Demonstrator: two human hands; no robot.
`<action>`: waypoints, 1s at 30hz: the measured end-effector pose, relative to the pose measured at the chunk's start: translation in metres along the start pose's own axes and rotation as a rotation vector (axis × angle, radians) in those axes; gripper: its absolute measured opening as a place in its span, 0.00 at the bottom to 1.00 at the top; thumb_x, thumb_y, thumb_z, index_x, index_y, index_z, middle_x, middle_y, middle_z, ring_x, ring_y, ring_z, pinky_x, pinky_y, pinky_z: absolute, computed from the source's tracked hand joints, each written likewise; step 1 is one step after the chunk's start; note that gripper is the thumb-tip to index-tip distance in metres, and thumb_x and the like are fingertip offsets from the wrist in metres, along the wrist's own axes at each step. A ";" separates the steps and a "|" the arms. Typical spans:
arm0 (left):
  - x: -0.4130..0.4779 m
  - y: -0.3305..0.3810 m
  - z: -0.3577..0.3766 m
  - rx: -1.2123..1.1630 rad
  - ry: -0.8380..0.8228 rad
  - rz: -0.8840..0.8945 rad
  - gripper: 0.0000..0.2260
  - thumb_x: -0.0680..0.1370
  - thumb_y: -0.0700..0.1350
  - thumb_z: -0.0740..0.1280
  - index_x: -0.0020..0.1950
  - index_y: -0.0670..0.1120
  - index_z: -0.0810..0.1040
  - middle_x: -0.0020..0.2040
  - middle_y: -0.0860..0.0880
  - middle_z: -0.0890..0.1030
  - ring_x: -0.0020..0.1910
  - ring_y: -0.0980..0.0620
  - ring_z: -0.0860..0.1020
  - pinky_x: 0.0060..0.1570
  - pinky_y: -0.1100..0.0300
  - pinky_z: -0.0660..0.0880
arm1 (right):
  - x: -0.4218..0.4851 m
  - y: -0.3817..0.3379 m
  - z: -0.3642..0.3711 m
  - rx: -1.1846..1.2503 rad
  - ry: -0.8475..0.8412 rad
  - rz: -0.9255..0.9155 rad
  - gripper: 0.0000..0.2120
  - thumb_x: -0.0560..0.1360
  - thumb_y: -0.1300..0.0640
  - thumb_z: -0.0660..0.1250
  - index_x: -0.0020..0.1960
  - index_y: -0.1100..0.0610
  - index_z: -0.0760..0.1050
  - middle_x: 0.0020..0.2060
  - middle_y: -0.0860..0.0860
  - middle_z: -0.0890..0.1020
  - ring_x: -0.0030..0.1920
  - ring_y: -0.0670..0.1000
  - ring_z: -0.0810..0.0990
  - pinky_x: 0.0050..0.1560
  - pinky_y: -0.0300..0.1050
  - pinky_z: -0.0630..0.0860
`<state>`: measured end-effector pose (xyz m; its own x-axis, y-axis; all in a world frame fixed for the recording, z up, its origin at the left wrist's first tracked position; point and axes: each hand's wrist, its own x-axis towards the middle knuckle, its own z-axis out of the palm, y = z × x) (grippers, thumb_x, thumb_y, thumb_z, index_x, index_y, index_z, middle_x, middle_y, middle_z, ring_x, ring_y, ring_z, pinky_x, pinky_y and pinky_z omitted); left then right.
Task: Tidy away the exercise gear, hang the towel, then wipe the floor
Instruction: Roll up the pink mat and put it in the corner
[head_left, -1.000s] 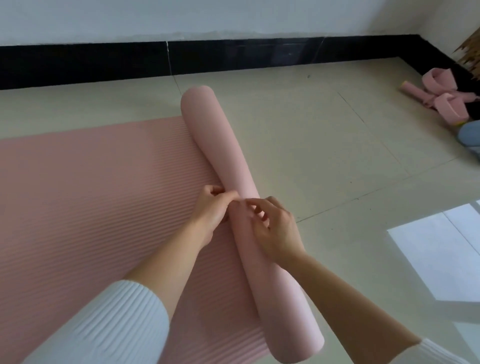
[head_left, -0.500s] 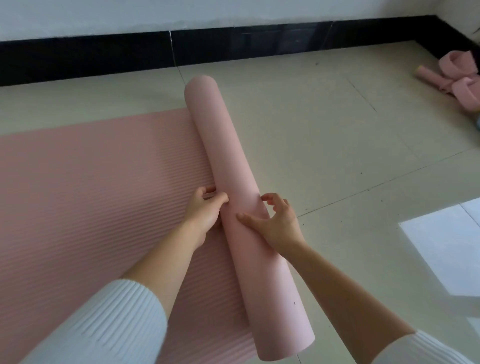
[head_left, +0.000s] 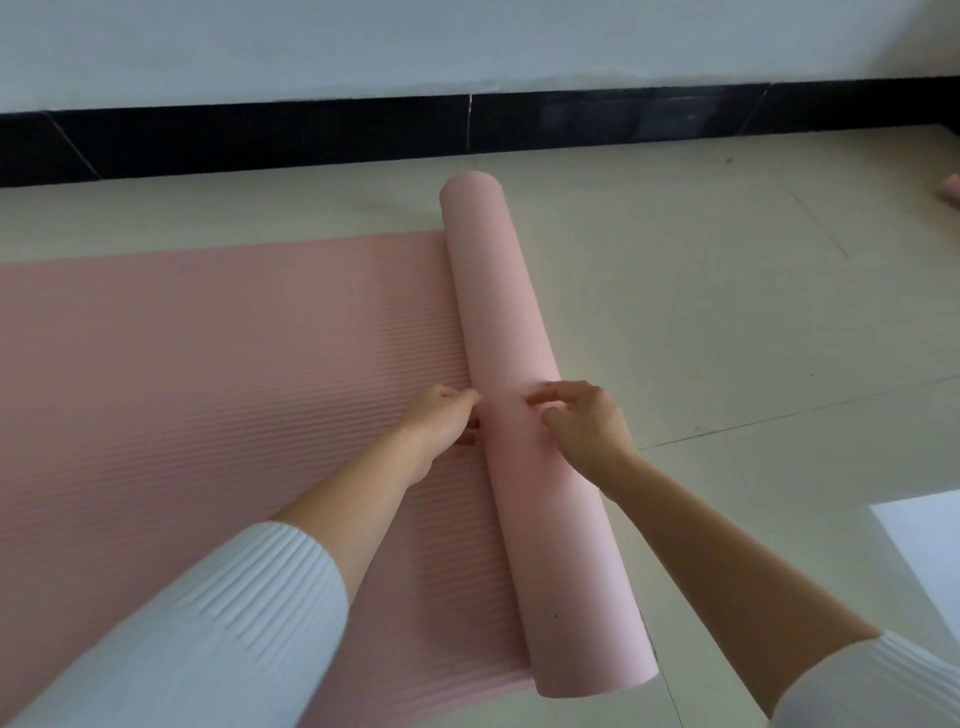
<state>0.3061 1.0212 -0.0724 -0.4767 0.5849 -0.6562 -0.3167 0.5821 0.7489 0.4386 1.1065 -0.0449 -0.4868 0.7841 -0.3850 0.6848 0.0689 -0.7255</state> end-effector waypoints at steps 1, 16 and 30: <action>-0.004 -0.003 -0.004 0.003 -0.019 -0.016 0.06 0.76 0.48 0.64 0.44 0.47 0.77 0.40 0.49 0.82 0.36 0.51 0.79 0.38 0.59 0.74 | 0.000 -0.006 0.004 0.004 0.002 0.013 0.18 0.73 0.65 0.57 0.52 0.51 0.81 0.55 0.48 0.79 0.40 0.48 0.76 0.34 0.38 0.71; -0.037 -0.020 -0.041 0.022 0.169 0.069 0.06 0.77 0.43 0.63 0.41 0.47 0.77 0.41 0.46 0.81 0.36 0.48 0.79 0.35 0.59 0.73 | -0.005 -0.047 0.024 0.332 -0.120 0.235 0.07 0.75 0.65 0.62 0.51 0.61 0.77 0.42 0.55 0.79 0.41 0.53 0.79 0.47 0.50 0.80; -0.051 -0.051 -0.085 -0.094 0.235 0.004 0.07 0.79 0.46 0.62 0.54 0.50 0.77 0.43 0.51 0.80 0.42 0.51 0.77 0.46 0.55 0.74 | -0.026 -0.056 0.061 0.303 -0.275 0.045 0.19 0.79 0.57 0.59 0.70 0.52 0.65 0.60 0.49 0.75 0.55 0.48 0.75 0.51 0.48 0.75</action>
<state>0.2767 0.9135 -0.0697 -0.6523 0.4336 -0.6217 -0.3837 0.5184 0.7642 0.3795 1.0449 -0.0289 -0.6152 0.5851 -0.5284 0.5380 -0.1784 -0.8238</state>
